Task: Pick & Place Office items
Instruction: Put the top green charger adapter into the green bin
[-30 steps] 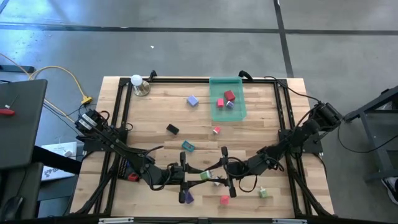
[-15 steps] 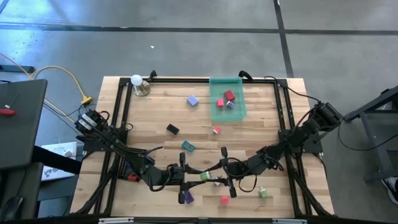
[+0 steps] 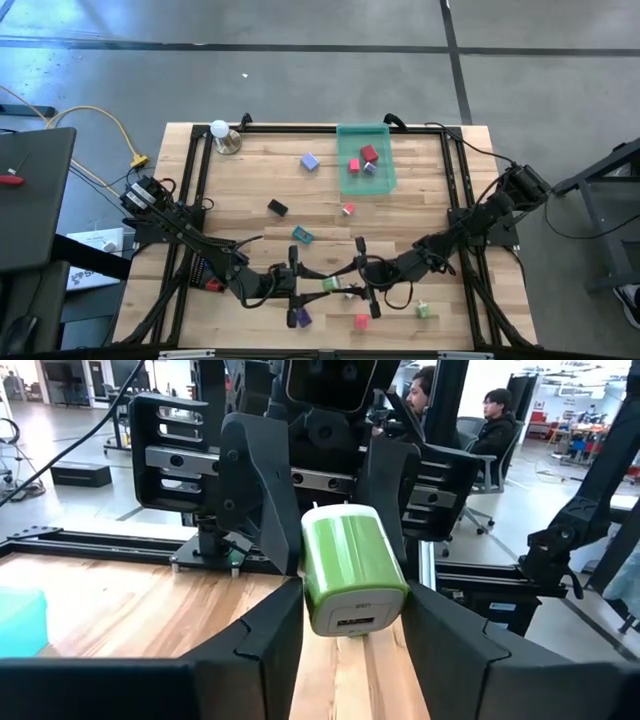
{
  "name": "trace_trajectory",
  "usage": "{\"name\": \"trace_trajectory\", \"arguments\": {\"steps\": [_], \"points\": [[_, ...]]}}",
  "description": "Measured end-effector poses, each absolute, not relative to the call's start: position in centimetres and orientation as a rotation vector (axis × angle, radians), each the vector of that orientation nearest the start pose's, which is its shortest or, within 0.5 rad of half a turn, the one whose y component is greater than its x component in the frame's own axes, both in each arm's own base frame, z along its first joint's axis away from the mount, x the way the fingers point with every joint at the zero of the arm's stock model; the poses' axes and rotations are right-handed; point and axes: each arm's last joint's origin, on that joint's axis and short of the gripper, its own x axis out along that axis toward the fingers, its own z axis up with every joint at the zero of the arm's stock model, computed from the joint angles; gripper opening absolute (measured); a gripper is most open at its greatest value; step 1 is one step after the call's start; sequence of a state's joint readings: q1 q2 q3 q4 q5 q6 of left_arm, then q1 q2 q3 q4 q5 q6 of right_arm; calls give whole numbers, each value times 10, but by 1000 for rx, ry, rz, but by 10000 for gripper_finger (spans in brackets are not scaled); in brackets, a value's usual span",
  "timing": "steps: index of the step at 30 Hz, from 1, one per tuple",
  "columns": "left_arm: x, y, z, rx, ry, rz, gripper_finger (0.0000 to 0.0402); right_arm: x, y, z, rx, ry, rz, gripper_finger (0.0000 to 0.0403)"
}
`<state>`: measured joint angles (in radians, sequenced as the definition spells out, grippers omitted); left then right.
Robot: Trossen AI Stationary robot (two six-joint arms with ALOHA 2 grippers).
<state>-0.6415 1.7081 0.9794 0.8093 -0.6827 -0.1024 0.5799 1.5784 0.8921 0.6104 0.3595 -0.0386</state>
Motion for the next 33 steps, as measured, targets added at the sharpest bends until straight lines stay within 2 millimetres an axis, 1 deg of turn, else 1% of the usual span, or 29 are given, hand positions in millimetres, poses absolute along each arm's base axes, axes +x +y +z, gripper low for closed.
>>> {"name": "trace_trajectory", "arguments": {"steps": [4,11,16,22,24,29,33], "points": [[304,-209,254,-152,-65,33,160,293,180,250,-90,75,210,124],[297,-217,254,-162,-65,49,162,293,178,247,-112,104,103,123],[288,-225,254,-164,-67,161,163,293,173,245,-105,124,-6,123],[273,-233,257,-140,-76,357,163,293,170,243,-90,139,-129,123],[268,-236,257,-128,-75,394,163,293,168,242,-90,139,-170,123],[260,-244,257,-94,-63,389,163,295,155,235,-141,198,-336,123],[257,-248,256,-79,-55,380,163,300,135,229,-165,253,-471,123]]}}
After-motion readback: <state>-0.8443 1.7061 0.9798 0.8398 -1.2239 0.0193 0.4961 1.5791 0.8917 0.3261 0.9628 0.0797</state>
